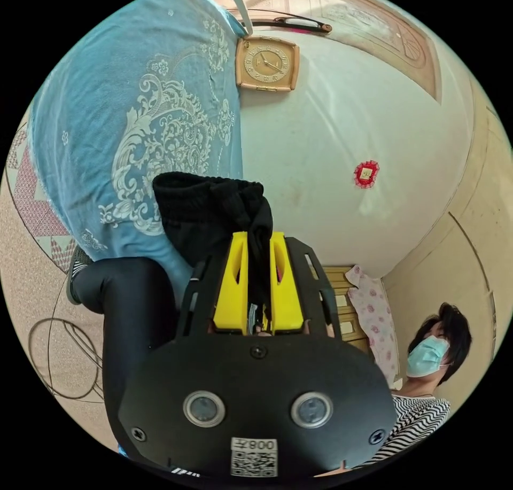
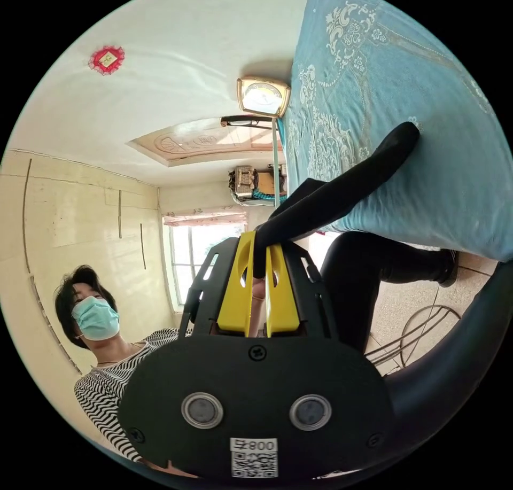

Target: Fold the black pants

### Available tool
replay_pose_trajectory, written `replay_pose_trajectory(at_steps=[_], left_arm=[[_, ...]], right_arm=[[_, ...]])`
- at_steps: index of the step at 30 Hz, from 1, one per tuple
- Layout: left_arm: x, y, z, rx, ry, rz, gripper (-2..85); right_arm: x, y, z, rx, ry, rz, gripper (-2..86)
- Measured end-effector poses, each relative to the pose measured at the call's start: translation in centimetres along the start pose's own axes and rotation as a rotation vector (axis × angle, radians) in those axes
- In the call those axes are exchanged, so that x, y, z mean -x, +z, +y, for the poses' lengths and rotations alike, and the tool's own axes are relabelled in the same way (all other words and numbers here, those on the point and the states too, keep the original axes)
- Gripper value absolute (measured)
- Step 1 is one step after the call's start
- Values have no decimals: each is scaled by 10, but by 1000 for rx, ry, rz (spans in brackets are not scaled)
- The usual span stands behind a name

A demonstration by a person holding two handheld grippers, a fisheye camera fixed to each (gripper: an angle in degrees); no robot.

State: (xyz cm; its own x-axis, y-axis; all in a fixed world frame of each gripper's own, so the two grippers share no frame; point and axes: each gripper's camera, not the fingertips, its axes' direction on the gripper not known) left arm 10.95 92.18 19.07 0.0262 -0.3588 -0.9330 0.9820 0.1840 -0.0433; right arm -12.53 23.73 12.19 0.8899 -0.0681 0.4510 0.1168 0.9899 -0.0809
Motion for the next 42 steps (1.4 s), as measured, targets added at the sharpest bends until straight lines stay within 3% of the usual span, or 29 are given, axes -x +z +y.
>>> replay_pose_trajectory(at_steps=[21, 29, 42], left_arm=[[-101, 247, -43, 359, 110, 50, 50], [-93, 359, -100, 381, 98, -116, 39], [-142, 561, -208, 421, 149, -11, 33]], right_arm=[[35, -237, 204, -340, -172, -94, 2], [39, -309, 210, -364, -203, -1, 2], [64, -448, 191, -412, -291, -29, 2]])
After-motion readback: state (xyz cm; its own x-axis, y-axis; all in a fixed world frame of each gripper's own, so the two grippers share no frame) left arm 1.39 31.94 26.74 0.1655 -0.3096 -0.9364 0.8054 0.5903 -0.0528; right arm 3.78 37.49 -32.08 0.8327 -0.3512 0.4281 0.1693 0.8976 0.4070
